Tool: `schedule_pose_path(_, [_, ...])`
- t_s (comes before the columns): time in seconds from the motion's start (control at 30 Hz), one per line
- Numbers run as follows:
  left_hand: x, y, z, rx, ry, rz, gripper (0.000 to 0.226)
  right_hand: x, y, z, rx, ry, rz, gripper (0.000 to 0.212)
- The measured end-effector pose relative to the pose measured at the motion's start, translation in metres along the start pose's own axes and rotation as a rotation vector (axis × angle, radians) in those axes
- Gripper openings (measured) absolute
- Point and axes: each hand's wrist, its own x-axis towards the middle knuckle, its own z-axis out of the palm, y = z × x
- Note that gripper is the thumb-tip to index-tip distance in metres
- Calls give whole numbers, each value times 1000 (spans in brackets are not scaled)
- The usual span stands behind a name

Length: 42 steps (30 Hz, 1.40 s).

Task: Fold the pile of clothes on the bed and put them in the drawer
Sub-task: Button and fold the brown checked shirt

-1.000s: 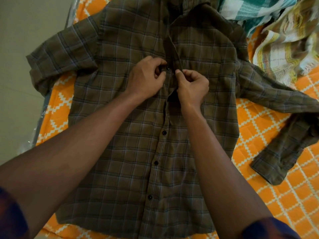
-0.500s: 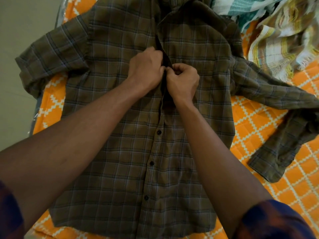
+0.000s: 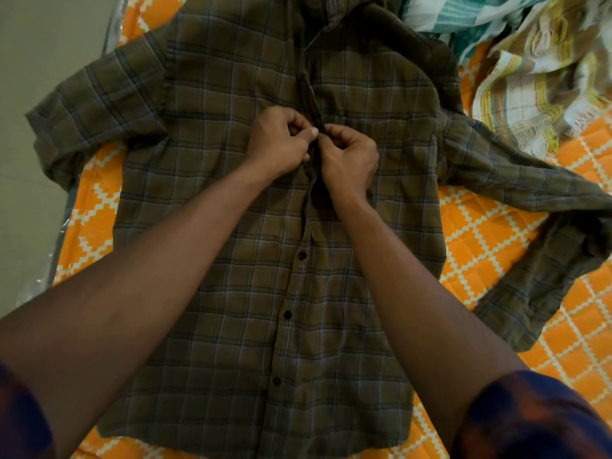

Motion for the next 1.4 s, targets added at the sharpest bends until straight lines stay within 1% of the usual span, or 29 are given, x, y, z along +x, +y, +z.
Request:
schedule_pose_path(0.23, [2, -5, -8, -93, -95, 10, 12, 4, 8, -5, 2, -102, -42, 22])
schedule_pose_path(0.33, [2, -6, -6, -64, -47, 9, 11, 4, 8, -9, 61, -134, -59, 15])
schedule_pose_path(0.47, [0, -6, -2, -80, -9, 12, 10, 2, 8, -9, 112, -100, -52, 5])
schedule_pose_path(0.7, [1, -6, 1, -103, 14, 0, 10, 6, 12, -5, 163, -64, 3, 16])
schedule_pose_path(0.8, [1, -5, 1, -96, 13, -5, 9, 4, 12, -6, 166, -61, -16, 14])
schedule_pose_path(0.87, [2, -5, 1, -95, 8, -5, 9, 1, 12, -6, 132, -67, -67, 13])
schedule_pose_path(0.97, [2, -6, 0, -98, 4, -6, 9, -1, 11, -7, 117, -108, -103, 8])
schedule_pose_path(1.03, [3, -7, 0, -104, 9, -9, 8, 0, 9, -11, 140, -163, -74, 18])
schedule_pose_path(1.07, [3, -8, 0, -112, 10, -12, 8, 1, 7, -14, 166, -199, -29, 20])
schedule_pose_path(1.17, [3, -8, 0, -135, -4, -13, 7, 10, -1, -26, 266, -317, 162, 15])
schedule_pose_path(1.23, [3, -7, -1, -145, -16, -19, 7, 17, -6, -29, 286, -376, 243, 12])
schedule_pose_path(1.3, [2, -7, -2, -155, -26, -28, 7, 21, -9, -29, 257, -395, 268, 7])
schedule_pose_path(1.4, [2, -7, -4, -173, -42, -34, 11, 19, -9, -26, 233, -371, 236, 3])
